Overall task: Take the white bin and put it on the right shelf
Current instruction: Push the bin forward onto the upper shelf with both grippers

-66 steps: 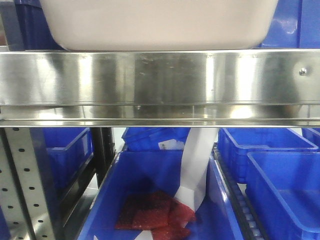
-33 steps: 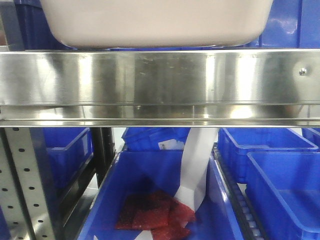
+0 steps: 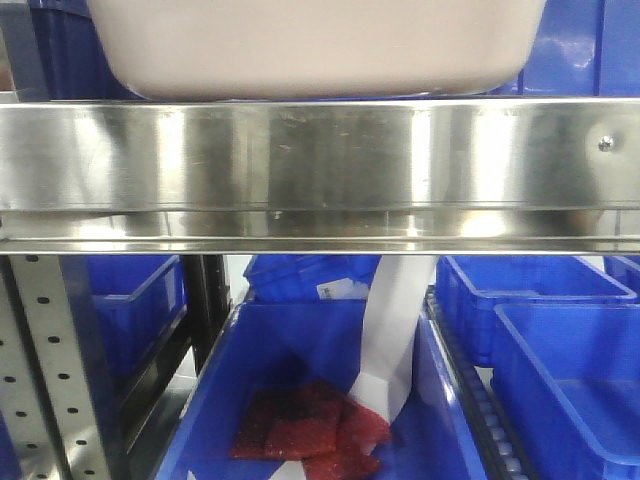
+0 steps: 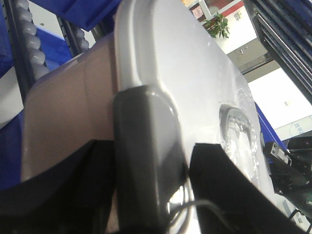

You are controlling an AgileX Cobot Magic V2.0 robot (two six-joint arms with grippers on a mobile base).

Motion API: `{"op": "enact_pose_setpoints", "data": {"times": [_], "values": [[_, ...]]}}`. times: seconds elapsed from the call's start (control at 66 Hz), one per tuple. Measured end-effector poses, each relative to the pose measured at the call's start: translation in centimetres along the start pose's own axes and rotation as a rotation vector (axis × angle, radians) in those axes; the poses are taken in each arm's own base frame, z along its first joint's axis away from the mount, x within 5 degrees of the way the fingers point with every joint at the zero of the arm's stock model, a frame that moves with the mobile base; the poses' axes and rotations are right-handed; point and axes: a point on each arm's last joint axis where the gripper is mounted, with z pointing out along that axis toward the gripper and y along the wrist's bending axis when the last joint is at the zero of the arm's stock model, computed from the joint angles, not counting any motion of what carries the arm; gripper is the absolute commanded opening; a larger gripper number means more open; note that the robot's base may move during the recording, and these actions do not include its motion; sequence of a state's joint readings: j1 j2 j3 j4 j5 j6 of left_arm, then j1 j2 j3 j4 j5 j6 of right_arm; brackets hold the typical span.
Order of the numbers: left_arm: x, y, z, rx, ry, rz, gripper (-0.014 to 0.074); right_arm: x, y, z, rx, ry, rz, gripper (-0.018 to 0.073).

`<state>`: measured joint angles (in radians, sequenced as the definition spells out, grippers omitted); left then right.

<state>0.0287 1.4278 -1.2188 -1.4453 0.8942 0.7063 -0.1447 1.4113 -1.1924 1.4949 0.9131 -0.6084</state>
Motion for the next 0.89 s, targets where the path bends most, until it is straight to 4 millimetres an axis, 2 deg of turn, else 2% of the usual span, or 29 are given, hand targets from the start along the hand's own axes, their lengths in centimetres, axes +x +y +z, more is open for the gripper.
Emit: {"op": "enact_pose_setpoints", "data": {"times": [0.106, 0.197, 0.333, 0.44, 0.894], "values": [[0.0, 0.7, 0.4, -0.009, 0.009, -0.016, 0.0245, 0.0, -0.6, 0.3, 0.008, 0.007, 0.013, 0.0409], [0.1, 1.6, 1.0, -0.02, 0.022, -0.035, 0.0274, -0.1, -1.5, 0.9, 0.019, 0.02, 0.033, 0.047], [0.2, 2.5, 1.5, -0.028, 0.038, -0.055, 0.0428, -0.1, -3.0, 1.6, 0.038, 0.037, 0.067, 0.0606], [0.3, 2.6, 1.6, -0.028, 0.042, -0.058, 0.0519, -0.2, -3.7, 2.0, 0.048, 0.041, 0.084, 0.0617], [-0.8, 3.8, 0.2, -0.061, -0.003, -0.071, 0.0513, -1.0, -4.5, 1.6, 0.088, -0.023, 0.095, 0.0617]]}}
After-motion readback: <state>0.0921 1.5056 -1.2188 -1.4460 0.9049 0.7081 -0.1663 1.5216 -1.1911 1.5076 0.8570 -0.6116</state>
